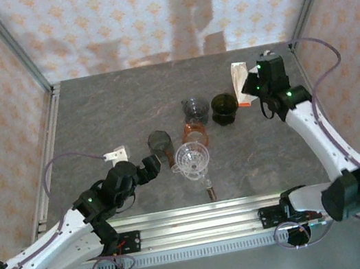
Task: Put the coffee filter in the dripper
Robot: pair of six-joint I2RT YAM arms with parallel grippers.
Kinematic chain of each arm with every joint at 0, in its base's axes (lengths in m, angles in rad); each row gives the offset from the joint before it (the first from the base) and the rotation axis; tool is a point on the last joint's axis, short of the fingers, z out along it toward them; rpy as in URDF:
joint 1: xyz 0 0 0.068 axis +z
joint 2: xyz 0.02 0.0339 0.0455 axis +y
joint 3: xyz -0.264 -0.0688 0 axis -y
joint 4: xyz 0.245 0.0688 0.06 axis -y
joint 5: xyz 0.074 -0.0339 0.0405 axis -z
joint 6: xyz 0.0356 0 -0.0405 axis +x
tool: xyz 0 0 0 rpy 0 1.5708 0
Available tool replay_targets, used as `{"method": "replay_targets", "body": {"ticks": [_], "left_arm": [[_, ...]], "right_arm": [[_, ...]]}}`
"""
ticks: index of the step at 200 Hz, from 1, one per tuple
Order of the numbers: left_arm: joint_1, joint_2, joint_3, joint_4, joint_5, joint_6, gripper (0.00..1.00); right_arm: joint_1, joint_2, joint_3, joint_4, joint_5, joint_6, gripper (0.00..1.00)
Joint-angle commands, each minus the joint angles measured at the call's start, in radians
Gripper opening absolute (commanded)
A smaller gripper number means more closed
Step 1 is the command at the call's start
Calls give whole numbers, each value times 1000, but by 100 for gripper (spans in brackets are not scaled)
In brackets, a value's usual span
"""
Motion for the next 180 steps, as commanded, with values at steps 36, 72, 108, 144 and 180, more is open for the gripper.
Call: {"method": "replay_targets", "body": {"ticks": [36,72,108,144,180], "left_arm": [[11,-20,72,-90,-1,16,100],[10,-23,80,-92,0,13,100],[11,-12,79,-76,12,4,99],[10,16,77,-58,28,-3,100],[11,41,81,-33,39,-2,100]], "right_arm": [[209,-184,-18,-164,-271,28,0],[307,-232,59,-329,-411,28,0],[384,-237,154,-483,-474,55,0],[460,-216,211,-573,-506,106,0],[529,-164,225,-598,-485,140,0]]}}
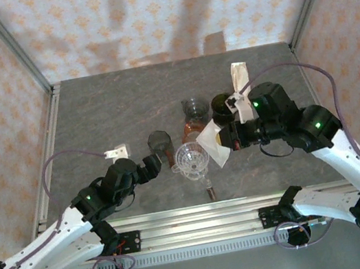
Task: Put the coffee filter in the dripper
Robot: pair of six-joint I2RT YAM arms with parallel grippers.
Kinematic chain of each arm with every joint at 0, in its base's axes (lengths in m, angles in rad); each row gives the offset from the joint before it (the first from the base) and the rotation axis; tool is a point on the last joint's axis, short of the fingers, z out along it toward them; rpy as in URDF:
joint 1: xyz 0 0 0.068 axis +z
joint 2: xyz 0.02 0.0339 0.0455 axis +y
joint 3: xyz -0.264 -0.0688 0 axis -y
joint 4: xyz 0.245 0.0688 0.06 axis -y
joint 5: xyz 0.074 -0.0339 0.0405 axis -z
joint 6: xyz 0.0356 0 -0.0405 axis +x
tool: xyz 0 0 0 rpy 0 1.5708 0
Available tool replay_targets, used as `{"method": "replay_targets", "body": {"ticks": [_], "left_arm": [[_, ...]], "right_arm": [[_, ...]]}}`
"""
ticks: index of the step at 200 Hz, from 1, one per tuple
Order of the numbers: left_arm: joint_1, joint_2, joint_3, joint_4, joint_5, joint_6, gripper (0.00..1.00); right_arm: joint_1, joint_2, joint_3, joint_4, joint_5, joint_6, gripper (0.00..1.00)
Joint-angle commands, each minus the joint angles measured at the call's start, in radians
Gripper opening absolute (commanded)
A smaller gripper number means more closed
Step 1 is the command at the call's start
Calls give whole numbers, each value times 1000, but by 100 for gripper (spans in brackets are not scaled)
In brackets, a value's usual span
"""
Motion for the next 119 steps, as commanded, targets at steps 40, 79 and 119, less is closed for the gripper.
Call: {"method": "replay_targets", "body": {"ticks": [40,79,119], "left_arm": [[10,17,40,10,18,3,99],[10,-5,39,2,38,0,100],[10,-29,33,2,51,-3,99]], "right_arm": [[95,125,81,-68,50,46,0],[115,223,143,-84,85,50,0],[143,325,217,-105,107,44,0]]}}
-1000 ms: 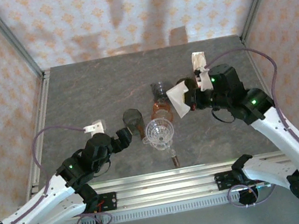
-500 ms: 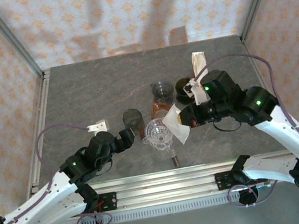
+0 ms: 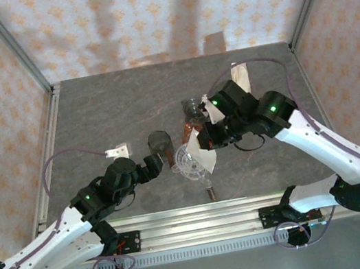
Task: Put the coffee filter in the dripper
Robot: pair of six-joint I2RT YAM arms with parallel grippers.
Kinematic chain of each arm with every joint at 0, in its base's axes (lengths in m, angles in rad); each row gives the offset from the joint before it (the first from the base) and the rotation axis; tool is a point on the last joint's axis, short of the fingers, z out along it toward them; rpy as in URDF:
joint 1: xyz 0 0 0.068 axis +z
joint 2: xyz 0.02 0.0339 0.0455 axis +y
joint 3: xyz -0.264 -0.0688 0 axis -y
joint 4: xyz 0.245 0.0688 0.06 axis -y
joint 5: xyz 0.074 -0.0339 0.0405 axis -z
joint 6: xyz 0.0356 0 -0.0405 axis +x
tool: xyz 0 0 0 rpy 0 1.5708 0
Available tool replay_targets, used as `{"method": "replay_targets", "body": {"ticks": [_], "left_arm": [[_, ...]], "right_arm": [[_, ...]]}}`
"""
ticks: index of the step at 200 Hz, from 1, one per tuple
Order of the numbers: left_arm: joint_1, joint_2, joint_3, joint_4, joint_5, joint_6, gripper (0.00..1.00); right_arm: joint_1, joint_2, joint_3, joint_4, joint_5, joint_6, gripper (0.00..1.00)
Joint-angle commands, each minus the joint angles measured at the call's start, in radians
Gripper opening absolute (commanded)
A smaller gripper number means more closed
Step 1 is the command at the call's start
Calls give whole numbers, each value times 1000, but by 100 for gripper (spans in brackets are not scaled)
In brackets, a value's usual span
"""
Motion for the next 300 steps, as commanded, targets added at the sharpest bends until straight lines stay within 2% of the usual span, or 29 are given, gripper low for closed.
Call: {"method": "replay_targets", "body": {"ticks": [1,41,95,186,237,248,300], "left_arm": [[11,-23,20,-2,9,-4,99],[10,-37,12,9,21,-5,100],[10,-37,8,18,35,-11,100],[10,-42,6,29,41,-23,100],[10,-44,11,29,44,-25,100],[10,-44,14,29,46,-25,99],[10,-48,25,23,50,-23,100]], "right_arm": [[24,48,59,-36,40,4,0],[48,133,95,-24,51,-1,0],[51,187,59,25,59,-10,0],[53,206,-59,146,66,-12,0],[55,211,-112,210,64,-3,5],[57,213,-118,222,59,0,8],[63,188,-124,265,60,7,35]]}}
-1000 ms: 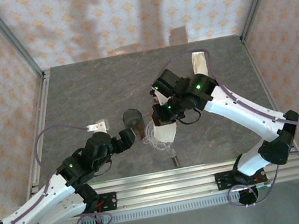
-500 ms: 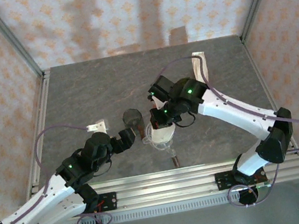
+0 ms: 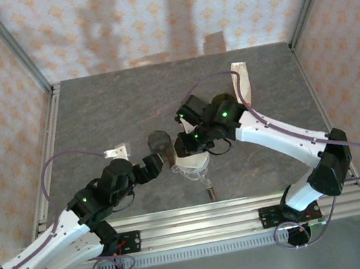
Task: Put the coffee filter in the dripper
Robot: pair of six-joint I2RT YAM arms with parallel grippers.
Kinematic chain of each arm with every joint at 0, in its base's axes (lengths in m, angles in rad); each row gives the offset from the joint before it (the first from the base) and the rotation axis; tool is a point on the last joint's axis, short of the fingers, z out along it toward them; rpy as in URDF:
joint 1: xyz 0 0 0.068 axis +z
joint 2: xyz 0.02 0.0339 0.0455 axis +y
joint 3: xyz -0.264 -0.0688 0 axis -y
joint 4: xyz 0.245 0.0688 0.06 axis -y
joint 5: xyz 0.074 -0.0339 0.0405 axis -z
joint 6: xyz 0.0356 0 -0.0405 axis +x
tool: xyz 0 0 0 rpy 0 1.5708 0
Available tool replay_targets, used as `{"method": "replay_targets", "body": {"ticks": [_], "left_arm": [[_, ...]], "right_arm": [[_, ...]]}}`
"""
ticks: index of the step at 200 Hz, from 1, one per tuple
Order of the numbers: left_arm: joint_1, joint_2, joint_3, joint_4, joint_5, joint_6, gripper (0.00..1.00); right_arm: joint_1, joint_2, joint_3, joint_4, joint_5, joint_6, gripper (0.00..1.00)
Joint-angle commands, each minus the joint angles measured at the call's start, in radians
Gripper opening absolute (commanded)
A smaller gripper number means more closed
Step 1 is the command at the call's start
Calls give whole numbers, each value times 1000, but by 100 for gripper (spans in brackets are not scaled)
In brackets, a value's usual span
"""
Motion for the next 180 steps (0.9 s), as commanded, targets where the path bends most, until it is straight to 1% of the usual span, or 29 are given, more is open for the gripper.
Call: {"method": "replay_targets", "body": {"ticks": [1,14,40,70,92,105,122,142,150,160,180], "left_arm": [[11,-14,25,11,10,-5,100],[11,-14,28,12,11,-3,100],[10,-14,44,12,15,4,100],[11,-9,74,14,19,18,99],[10,4,101,13,30,34,99],[10,19,122,13,40,50,99],[11,52,164,14,66,85,91],[8,118,235,-13,97,134,82],[0,149,266,-31,104,154,81],[-15,187,299,-60,102,179,80],[-66,253,353,-102,72,223,81]], "right_arm": [[7,-25,-8,42,17,2,36],[8,-36,-14,48,17,6,41],[8,-72,-27,56,34,13,49],[8,-120,-44,65,46,22,54],[8,-159,-47,68,61,24,56],[8,-192,-43,67,83,19,56],[8,-238,-52,64,136,8,56],[8,-300,-94,68,232,-7,54],[8,-309,-119,78,270,-13,51],[8,-369,-158,102,327,-26,45],[8,-454,-264,172,448,-55,44]]}}
